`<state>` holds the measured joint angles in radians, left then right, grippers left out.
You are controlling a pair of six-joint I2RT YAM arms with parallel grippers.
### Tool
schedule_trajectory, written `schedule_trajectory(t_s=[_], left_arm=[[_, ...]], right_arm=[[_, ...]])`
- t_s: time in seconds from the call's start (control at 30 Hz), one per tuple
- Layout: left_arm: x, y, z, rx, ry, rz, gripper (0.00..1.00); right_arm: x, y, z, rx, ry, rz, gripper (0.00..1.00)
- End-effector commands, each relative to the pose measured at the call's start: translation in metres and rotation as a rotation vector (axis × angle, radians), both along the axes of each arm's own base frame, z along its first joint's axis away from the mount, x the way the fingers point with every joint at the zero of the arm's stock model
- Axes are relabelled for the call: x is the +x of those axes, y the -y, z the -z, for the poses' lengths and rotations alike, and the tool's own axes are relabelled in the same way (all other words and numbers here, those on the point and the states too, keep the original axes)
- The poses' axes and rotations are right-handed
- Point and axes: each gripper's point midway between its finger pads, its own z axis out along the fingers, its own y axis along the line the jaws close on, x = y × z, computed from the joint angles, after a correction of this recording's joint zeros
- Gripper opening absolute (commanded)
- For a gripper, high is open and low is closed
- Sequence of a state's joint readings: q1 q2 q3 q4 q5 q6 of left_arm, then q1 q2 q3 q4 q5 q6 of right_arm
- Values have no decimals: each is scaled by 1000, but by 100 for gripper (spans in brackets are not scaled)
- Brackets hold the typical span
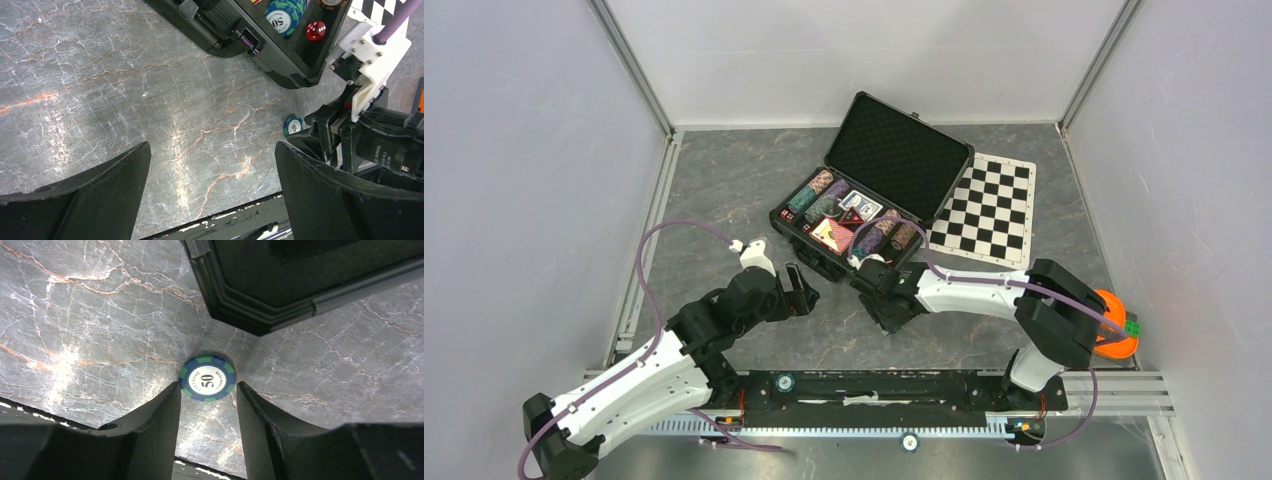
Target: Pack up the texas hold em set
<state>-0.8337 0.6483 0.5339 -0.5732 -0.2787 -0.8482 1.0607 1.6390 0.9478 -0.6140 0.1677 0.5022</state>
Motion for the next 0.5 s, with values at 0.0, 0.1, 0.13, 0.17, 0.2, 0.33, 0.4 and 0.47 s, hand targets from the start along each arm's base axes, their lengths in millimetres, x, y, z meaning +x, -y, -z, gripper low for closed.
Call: schedule_trajectory(t_s=[0.0, 0.1, 0.13, 0.17, 0.2, 0.33, 0.4, 0.47], left_arm=[[4, 6, -13, -15, 44, 32, 100], [4, 6, -12, -18, 41, 27, 100], [3, 6, -11, -19, 40, 26, 100], [3, 6, -12, -23, 39, 28, 100], [3, 7, -11, -24, 37, 29, 100], [2, 7, -12, -29, 35, 30, 100], [2, 7, -11, -29, 35, 27, 100], [3, 6, -11, -27, 34, 19, 100]], right_arm=[[11, -7, -25, 44, 71, 8, 50], [12, -5, -29, 51, 80, 18, 49], [13, -5, -30, 53, 82, 22, 49], [13, -5, -32, 59, 84, 23, 48], [13, -5, -34, 65, 88, 24, 48], [15, -4, -40, 80, 98, 29, 48], [16, -3, -42, 86, 103, 30, 48], [17, -1, -43, 86, 104, 35, 48]])
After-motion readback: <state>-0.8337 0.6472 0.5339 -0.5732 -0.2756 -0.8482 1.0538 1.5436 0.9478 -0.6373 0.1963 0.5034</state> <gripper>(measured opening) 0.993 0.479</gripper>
